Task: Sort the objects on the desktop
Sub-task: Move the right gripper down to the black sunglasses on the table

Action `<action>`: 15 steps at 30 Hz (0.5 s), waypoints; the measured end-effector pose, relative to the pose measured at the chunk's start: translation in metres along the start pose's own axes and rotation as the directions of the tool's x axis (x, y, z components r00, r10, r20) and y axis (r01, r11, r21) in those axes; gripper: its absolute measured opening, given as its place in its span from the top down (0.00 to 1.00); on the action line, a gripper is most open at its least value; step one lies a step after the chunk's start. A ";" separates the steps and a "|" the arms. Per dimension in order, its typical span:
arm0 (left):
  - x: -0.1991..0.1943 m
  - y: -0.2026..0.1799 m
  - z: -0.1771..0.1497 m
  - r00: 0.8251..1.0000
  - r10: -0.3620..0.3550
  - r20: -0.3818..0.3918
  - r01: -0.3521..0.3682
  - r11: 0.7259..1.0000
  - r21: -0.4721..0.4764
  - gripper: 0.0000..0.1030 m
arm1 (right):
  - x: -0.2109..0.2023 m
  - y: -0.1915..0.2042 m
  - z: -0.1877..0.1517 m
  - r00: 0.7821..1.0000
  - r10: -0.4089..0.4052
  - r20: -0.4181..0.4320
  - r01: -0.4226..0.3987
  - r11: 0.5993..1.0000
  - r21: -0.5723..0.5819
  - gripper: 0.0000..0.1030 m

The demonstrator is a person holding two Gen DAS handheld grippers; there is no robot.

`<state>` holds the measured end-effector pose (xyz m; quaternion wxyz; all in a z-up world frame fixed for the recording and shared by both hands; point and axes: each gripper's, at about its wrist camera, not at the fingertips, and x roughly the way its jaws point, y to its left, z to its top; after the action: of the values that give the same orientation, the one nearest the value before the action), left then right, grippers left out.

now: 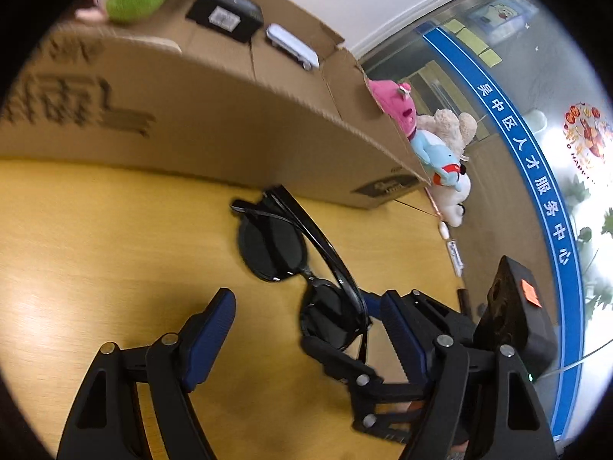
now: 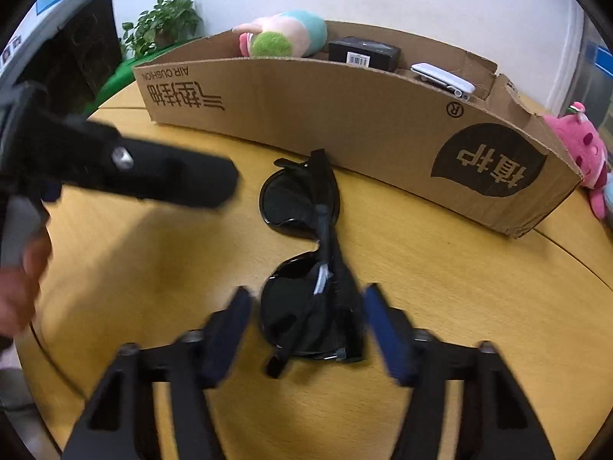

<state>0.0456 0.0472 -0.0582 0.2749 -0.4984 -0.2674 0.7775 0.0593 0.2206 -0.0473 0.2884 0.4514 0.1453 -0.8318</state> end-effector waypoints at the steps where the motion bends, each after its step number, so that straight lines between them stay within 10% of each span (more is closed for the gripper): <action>1: 0.005 -0.001 -0.001 1.000 -0.014 -0.014 0.014 1.000 -0.002 0.32 | 0.000 0.002 0.000 1.000 -0.005 -0.004 0.005 1.000 0.002 0.48; 15: 0.009 -0.007 0.000 0.999 0.033 -0.017 -0.032 0.999 0.024 0.64 | -0.006 0.018 0.013 0.998 0.040 0.049 -0.047 0.988 0.148 0.48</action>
<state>0.0436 0.0584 -0.0588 0.2706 -0.5061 -0.2475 0.7806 0.0646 0.2016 -0.0349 0.2753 0.4557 0.0660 -0.8439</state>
